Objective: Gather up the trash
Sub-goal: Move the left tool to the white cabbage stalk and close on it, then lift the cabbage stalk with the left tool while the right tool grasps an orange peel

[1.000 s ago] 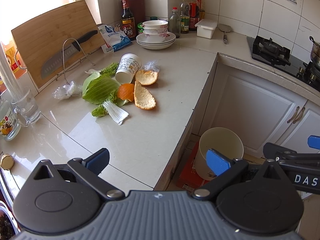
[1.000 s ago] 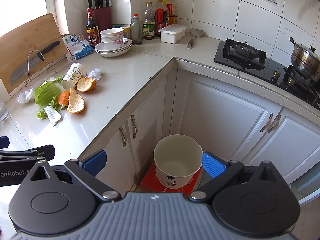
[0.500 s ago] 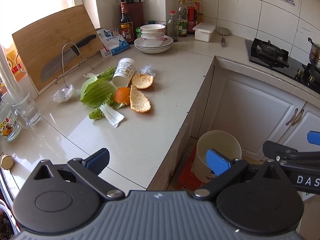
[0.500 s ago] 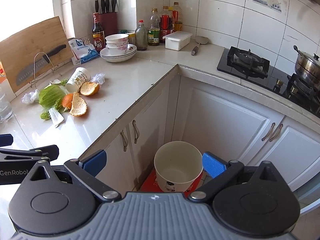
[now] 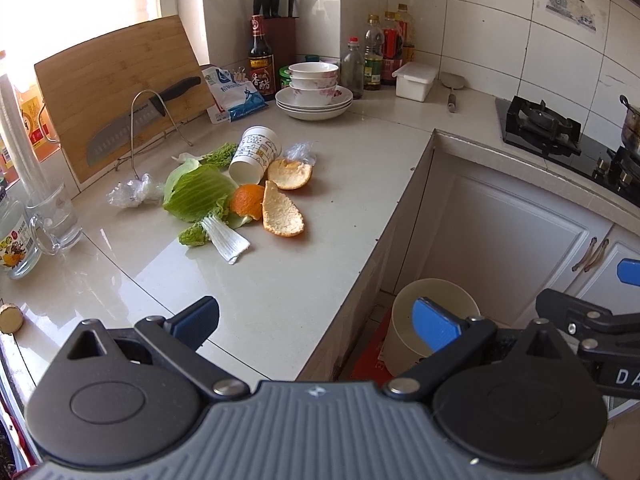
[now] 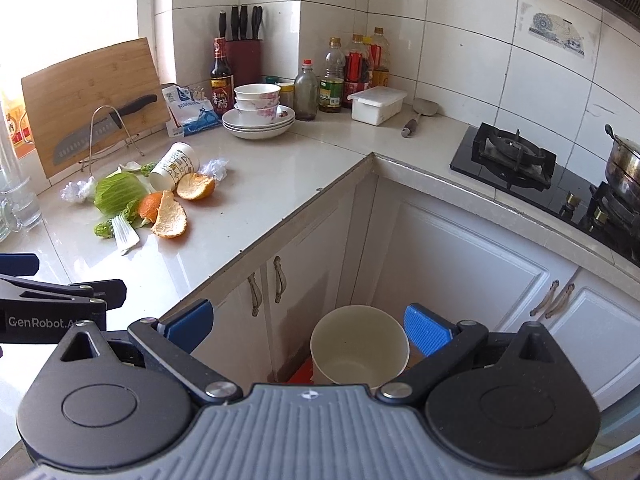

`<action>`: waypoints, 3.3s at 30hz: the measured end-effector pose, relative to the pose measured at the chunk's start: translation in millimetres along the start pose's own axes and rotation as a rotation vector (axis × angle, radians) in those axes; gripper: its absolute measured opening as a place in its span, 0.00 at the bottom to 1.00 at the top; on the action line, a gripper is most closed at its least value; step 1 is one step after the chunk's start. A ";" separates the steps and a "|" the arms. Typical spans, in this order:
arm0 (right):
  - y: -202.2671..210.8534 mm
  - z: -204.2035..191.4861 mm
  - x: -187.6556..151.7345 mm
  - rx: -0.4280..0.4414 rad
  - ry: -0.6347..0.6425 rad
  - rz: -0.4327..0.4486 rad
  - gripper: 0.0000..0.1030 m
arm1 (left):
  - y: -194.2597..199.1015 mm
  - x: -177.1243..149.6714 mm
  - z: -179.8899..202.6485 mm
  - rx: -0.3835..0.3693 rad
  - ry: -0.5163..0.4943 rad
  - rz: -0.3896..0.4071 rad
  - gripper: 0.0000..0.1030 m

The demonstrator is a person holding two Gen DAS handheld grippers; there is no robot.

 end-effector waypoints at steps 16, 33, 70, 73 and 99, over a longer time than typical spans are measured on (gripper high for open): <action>-62.6 6.8 5.7 0.073 0.116 -0.023 1.00 | -70.4 13.8 -26.6 0.122 0.057 -0.003 0.99; -179.3 -11.8 46.6 0.194 0.222 -0.134 1.00 | -188.6 43.3 -65.2 0.215 0.202 -0.114 0.97; -281.9 -61.1 67.4 0.629 0.464 -0.269 1.00 | -230.8 48.3 -65.8 0.362 0.422 -0.251 0.29; -286.5 -70.4 64.2 0.637 0.467 -0.270 1.00 | -227.3 47.9 -68.9 0.343 0.387 -0.248 0.29; -308.3 -104.2 77.4 0.580 0.490 -0.212 0.56 | -212.7 43.9 -92.6 0.249 0.263 -0.230 0.29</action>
Point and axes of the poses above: each gripper's, at about its wrist camera, not at the fingertips, and y roughly against the way its jaws point, z to its right, x to its top, the point moved 6 cm from there along -y, roughly the way its jaws point, and after that the axes turned 13 degrees about x, right-handed, at the moved point
